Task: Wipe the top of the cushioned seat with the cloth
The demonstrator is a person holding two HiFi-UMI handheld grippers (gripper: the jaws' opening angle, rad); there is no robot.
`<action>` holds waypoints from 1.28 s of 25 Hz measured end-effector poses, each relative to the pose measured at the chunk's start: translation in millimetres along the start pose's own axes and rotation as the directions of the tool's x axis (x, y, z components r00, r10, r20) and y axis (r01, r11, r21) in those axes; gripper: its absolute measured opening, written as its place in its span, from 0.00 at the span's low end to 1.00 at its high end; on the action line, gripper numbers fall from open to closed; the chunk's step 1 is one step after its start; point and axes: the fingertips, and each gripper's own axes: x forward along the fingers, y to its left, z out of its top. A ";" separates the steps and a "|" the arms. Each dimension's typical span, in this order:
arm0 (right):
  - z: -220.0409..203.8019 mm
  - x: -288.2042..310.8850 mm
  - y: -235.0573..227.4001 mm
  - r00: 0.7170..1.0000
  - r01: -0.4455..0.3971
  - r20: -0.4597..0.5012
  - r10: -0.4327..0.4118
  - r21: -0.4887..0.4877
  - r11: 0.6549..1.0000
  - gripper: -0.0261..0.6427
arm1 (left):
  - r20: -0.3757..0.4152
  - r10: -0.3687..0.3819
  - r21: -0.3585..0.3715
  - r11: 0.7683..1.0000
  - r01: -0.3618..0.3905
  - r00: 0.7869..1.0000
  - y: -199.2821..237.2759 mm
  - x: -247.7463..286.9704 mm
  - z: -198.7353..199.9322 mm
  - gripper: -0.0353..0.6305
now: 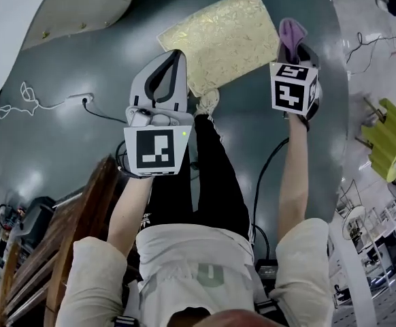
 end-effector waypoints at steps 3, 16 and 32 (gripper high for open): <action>49.8 -90.2 -0.4 0.988 0.002 0.150 -0.027 0.167 0.986 0.17 | 0.006 0.000 0.031 1.000 -0.001 1.000 -0.3 -26.5 52.6 0.06; 149.5 -410.6 11.8 0.793 -0.039 0.583 -0.176 0.337 0.941 0.17 | 0.230 -0.067 0.075 0.996 0.051 0.971 -36.9 -161.1 253.2 0.06; 140.3 -443.4 39.0 0.792 -0.055 0.589 -0.164 0.337 0.940 0.17 | 0.268 -0.132 0.127 0.987 0.101 0.954 -42.7 -198.6 266.9 0.06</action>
